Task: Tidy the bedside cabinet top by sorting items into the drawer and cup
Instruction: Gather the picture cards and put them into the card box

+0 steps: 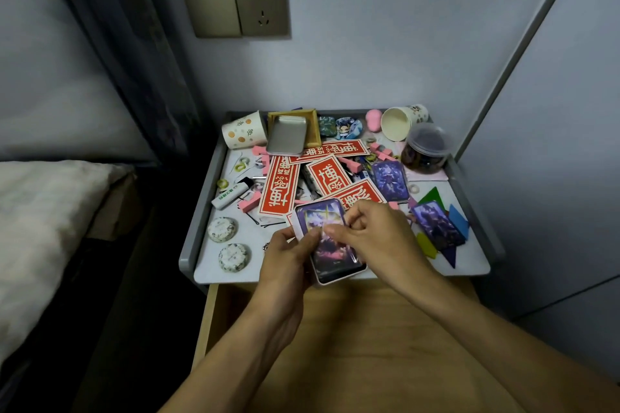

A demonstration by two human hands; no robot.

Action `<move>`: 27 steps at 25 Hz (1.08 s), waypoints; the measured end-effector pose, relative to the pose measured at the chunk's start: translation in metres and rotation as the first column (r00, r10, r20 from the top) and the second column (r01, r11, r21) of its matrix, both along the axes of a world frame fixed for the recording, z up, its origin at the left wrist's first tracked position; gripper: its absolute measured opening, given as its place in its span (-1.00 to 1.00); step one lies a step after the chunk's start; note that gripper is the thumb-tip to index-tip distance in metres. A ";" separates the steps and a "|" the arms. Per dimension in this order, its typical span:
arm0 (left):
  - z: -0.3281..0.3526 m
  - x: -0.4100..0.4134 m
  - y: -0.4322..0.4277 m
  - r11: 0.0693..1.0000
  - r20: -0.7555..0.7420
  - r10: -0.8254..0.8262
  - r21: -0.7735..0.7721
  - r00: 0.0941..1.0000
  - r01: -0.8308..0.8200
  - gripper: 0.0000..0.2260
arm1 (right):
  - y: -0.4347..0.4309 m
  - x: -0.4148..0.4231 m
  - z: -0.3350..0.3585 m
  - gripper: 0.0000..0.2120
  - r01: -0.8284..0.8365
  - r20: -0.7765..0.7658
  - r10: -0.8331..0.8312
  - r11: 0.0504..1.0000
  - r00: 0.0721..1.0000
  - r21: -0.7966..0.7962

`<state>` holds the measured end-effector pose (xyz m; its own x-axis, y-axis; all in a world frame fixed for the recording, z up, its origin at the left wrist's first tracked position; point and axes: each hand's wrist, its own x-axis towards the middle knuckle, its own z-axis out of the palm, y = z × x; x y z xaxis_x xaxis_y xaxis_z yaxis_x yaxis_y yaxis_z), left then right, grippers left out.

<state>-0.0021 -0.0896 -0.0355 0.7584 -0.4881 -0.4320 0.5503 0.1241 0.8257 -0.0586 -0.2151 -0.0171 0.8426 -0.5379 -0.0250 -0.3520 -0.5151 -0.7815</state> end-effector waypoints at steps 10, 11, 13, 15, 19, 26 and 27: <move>0.014 0.031 0.013 0.965 -0.034 0.256 -0.041 0.966 -0.257 -0.73 | -0.106 0.039 -0.010 -0.64 0.014 -0.281 -0.269 0.745 0.921 -0.667; 0.015 0.032 0.014 0.964 -0.043 0.260 -0.043 0.965 -0.262 -0.73 | -0.109 0.045 -0.012 -0.57 -0.040 -0.333 -0.268 0.722 0.904 -0.691; 0.016 0.032 0.015 0.965 -0.049 0.255 -0.048 0.966 -0.257 -0.72 | -0.111 0.055 -0.016 -0.48 -0.084 -0.389 -0.258 0.732 0.885 -0.677; 0.017 0.031 0.016 0.965 -0.052 0.252 -0.054 0.966 -0.255 -0.73 | -0.115 0.061 -0.018 -0.45 -0.084 -0.400 -0.249 0.753 0.882 -0.653; 0.018 0.031 0.020 0.963 -0.055 0.259 -0.067 0.964 -0.263 -0.73 | -0.111 0.062 -0.018 -0.54 -0.058 -0.282 -0.170 0.757 0.944 -0.650; 0.027 0.046 0.033 0.937 -0.107 0.326 -0.095 0.939 -0.336 -0.68 | -0.077 0.048 0.007 -0.82 0.067 0.134 -0.004 0.882 0.991 -0.466; 0.028 0.049 0.036 0.932 -0.109 0.338 -0.098 0.935 -0.348 -0.70 | -0.059 0.043 0.002 -0.85 0.020 0.131 0.023 0.947 0.991 -0.319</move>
